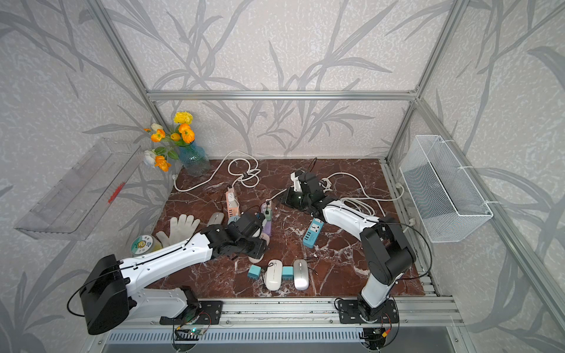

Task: Unplug the wireless mouse
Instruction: Remove the power cord from the mouse, then place the mouse at the center of the board.

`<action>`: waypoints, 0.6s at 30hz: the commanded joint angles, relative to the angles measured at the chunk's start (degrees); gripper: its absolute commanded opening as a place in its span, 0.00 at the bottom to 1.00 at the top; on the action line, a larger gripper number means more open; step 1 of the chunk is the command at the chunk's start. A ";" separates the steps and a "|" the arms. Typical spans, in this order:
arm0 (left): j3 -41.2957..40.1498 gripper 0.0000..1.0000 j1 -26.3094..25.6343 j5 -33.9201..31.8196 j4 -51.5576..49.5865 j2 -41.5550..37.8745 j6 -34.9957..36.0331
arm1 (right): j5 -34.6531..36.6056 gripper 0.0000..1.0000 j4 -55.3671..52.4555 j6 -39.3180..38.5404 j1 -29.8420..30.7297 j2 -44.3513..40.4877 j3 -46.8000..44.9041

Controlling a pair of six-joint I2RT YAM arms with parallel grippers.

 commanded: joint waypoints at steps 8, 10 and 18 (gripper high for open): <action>-7.46 0.00 0.44 -5.80 -14.73 -11.81 -12.41 | 1.25 0.00 -10.03 -16.26 7.04 -4.93 -1.18; -8.40 0.00 0.42 -4.40 -13.55 -11.67 -13.21 | 1.80 0.00 -10.72 -17.79 7.98 -5.80 -2.08; -10.71 0.00 0.47 -0.91 -10.66 -5.16 -14.53 | 1.60 0.00 -10.76 -18.99 9.02 -9.05 -6.74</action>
